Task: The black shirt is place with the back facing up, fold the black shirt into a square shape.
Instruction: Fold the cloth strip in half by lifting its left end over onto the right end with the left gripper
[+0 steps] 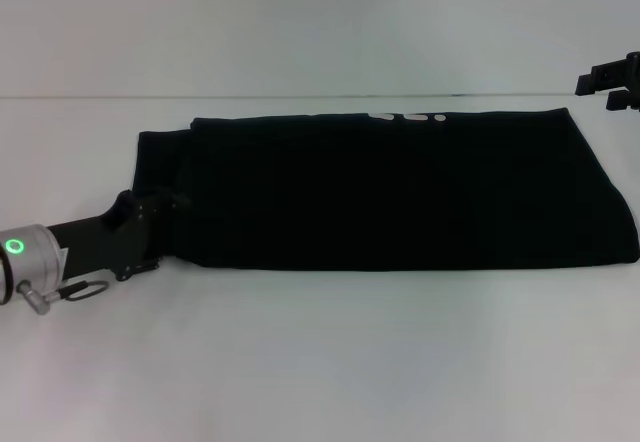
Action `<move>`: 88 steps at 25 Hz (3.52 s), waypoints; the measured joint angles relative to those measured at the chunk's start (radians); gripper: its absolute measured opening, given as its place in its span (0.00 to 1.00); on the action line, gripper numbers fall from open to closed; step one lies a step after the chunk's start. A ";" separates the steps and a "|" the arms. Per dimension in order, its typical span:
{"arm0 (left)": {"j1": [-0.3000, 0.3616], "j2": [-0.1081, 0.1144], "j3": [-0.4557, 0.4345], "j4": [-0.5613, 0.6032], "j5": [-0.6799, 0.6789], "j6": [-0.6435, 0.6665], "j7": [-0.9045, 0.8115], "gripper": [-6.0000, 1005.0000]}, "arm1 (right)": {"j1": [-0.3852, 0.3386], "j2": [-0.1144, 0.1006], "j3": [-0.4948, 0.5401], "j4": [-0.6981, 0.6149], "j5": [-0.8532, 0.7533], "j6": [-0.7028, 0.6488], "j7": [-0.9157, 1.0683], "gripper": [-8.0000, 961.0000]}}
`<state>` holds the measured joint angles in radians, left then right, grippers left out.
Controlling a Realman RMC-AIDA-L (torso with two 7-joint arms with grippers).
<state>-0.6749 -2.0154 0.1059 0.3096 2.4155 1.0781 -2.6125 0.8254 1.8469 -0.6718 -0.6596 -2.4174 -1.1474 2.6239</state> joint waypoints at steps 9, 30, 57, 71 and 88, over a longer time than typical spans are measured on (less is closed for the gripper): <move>0.004 0.004 -0.002 -0.005 -0.082 0.056 0.087 0.69 | -0.004 0.000 0.013 0.000 0.000 -0.004 -0.001 0.60; -0.021 0.001 0.116 -0.017 -0.059 -0.016 0.095 0.53 | -0.018 -0.006 0.031 -0.013 0.031 -0.031 -0.039 0.60; 0.006 0.005 0.130 0.054 -0.060 0.040 0.240 0.07 | -0.483 0.211 0.384 0.119 0.916 -0.390 -1.182 0.60; 0.122 0.010 0.122 0.200 -0.059 0.086 0.236 0.10 | -0.421 0.210 0.364 0.120 0.769 -0.228 -1.167 0.59; 0.141 0.009 0.113 0.322 -0.094 0.210 0.165 0.14 | -0.419 0.202 0.350 0.120 0.767 -0.190 -1.147 0.58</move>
<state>-0.5343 -2.0059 0.2192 0.6314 2.3215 1.2877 -2.4472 0.4069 2.0490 -0.3222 -0.5399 -1.6505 -1.3377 1.4765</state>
